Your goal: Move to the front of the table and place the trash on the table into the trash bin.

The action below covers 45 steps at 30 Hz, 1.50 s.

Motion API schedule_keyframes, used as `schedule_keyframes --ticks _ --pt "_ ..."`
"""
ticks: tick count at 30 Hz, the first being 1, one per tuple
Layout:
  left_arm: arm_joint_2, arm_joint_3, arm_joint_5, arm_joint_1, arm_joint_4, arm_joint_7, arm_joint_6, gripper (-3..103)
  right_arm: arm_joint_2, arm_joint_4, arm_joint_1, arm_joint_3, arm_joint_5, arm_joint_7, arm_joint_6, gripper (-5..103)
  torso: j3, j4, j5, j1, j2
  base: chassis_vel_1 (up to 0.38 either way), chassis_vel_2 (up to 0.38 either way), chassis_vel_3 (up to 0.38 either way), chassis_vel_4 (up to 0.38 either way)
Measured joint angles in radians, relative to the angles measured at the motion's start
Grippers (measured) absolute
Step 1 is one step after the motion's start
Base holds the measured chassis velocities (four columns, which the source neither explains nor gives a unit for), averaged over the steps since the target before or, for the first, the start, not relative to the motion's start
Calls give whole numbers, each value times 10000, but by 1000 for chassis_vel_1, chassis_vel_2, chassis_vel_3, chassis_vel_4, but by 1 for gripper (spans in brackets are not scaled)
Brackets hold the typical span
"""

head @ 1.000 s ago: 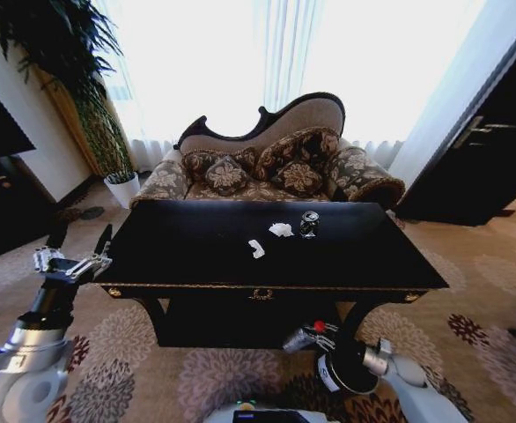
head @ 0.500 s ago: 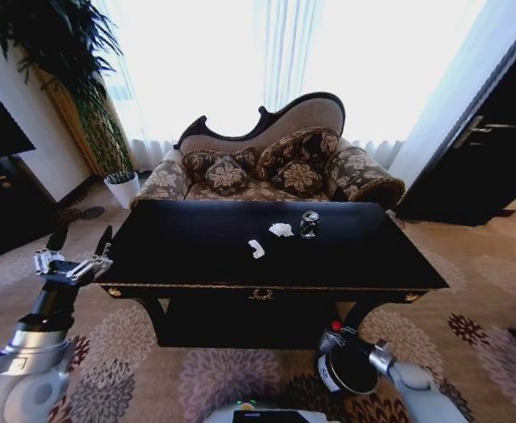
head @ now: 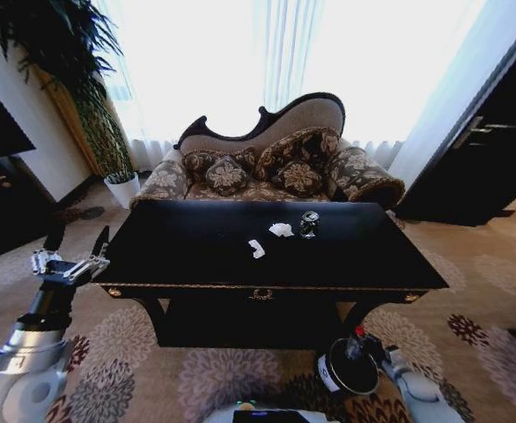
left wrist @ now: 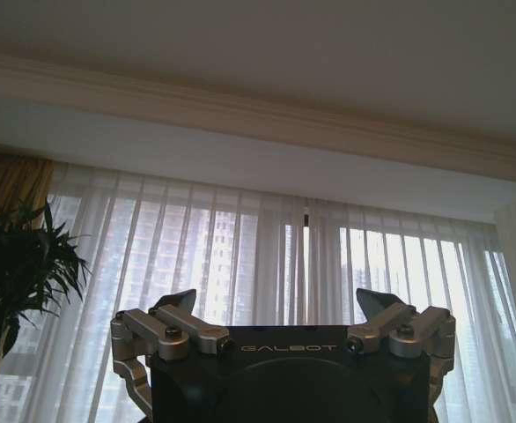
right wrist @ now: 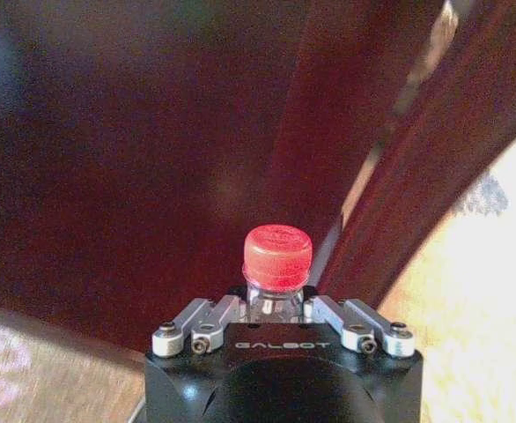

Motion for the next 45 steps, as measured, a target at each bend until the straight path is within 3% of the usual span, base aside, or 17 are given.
schedule_keyframes --ticks 13,16,19,21,22,24,25,27,28,30,31,32,36,45 --pt "-106 214 226 16 12 0 -16 100 220 -747 205 -136 443 -57 -239 20 0 2 -2 0 0 0 0 0 0" --pt "-114 167 221 42 17 1 -38 100 211 -751 198 -127 443 -106 -246 33 -1 2 -3 0 0 0 0 0 0" --pt "-138 169 236 68 18 1 -61 100 209 -736 182 -126 437 -183 -248 38 0 2 -1 0 0 0 0 0 0" --pt "-191 228 244 83 -23 3 -68 100 204 -696 160 -125 442 -311 -252 50 0 2 -3 0 0 0 0 0 0" --pt "-191 228 244 83 -23 3 -68 100 204 -696 160 -125 442 -311 -252 50 0 2 -3 0 0 0 0 0 0" --pt "-263 307 294 90 -70 4 -69 100 209 -609 104 -124 471 -415 -282 61 0 2 -1 0 0 0 0 0 0" --pt "-278 323 314 97 -81 6 -69 100 211 -589 85 -117 472 -439 -285 61 0 1 -2 0 0 0 0 0 0" --pt "-291 332 330 110 -92 9 -73 100 222 -527 35 -71 474 -529 -285 72 0 2 -1 0 0 0 0 0 0" --pt "-291 332 330 110 -92 9 -73 100 222 -527 35 -71 474 -529 -285 72 0 2 -1 0 0 0 0 0 0" --pt "-287 302 330 116 -98 10 -76 100 259 -369 -54 25 480 -729 -307 83 0 2 -2 0 0 0 0 0 0" --pt "-279 279 328 120 -104 10 -77 100 302 -210 -148 110 504 -947 -374 83 0 3 -2 0 0 0 0 0 0" --pt "-276 258 328 120 -105 10 -80 100 406 61 -326 309 606 -1429 -527 93 -1 2 -2 0 0 0 0 0 0" --pt "-358 273 342 110 -96 8 -89 100 709 616 -723 867 792 -2055 -575 99 -1 1 -2 0 0 0 0 0 0" --pt "-535 415 536 98 -80 2 -110 100 1435 2950 -1911 2478 927 -2426 -612 100 -1 1 -1 0 0 0 0 0 0"
